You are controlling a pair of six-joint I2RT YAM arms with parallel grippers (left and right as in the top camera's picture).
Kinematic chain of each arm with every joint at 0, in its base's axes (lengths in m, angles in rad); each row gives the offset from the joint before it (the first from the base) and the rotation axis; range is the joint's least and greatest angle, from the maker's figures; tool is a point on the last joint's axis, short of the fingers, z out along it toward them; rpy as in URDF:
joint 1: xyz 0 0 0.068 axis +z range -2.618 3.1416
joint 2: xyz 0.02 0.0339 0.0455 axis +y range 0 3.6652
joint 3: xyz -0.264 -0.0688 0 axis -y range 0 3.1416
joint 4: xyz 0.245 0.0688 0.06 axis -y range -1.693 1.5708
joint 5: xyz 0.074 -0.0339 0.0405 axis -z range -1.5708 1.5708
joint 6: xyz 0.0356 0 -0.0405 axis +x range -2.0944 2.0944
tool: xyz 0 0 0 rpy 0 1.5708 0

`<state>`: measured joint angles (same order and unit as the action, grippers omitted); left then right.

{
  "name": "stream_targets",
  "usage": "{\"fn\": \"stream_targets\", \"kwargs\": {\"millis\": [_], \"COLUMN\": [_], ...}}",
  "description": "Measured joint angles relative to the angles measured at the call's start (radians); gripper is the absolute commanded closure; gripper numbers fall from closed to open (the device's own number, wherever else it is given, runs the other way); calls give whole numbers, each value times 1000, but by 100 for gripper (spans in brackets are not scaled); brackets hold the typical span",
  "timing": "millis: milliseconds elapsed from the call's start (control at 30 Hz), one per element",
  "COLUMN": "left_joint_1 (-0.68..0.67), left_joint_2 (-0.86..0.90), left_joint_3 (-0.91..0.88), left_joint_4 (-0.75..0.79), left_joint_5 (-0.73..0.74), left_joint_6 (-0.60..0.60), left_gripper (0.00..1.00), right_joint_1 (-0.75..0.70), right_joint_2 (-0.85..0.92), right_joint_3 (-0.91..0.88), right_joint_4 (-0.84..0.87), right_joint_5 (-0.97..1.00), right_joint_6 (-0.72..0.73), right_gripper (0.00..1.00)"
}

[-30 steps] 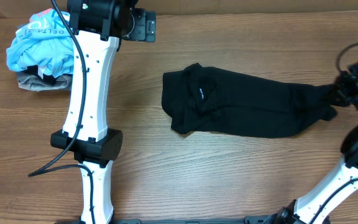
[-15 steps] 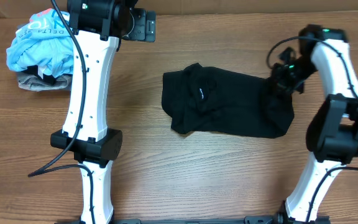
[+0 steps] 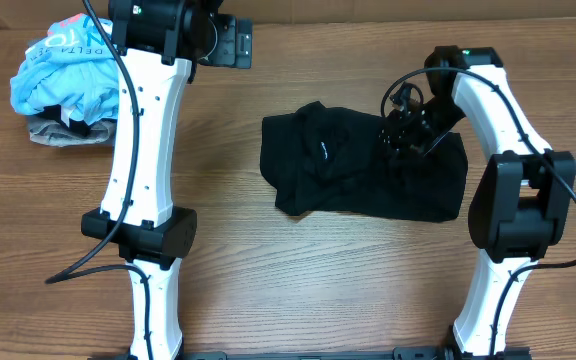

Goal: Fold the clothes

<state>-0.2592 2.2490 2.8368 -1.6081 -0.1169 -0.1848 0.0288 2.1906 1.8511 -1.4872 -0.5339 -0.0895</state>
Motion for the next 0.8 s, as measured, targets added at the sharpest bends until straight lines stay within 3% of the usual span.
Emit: {"fn": "stream_targets", "kwargs": {"millis": [267, 800], "left_joint_1": [0, 0], "left_joint_2": [0, 1], "left_joint_3": [-255, -857], "left_joint_4": [34, 446], "left_joint_5": [166, 465], "left_joint_6": [69, 271], "left_gripper": [0, 0], "right_joint_1": [-93, -189], "right_joint_2": [0, 0], "right_joint_3": [68, 75], "right_joint_4": [-44, -64], "right_joint_5": [10, 85], "right_joint_6": [-31, -42], "right_gripper": [48, 41]}}
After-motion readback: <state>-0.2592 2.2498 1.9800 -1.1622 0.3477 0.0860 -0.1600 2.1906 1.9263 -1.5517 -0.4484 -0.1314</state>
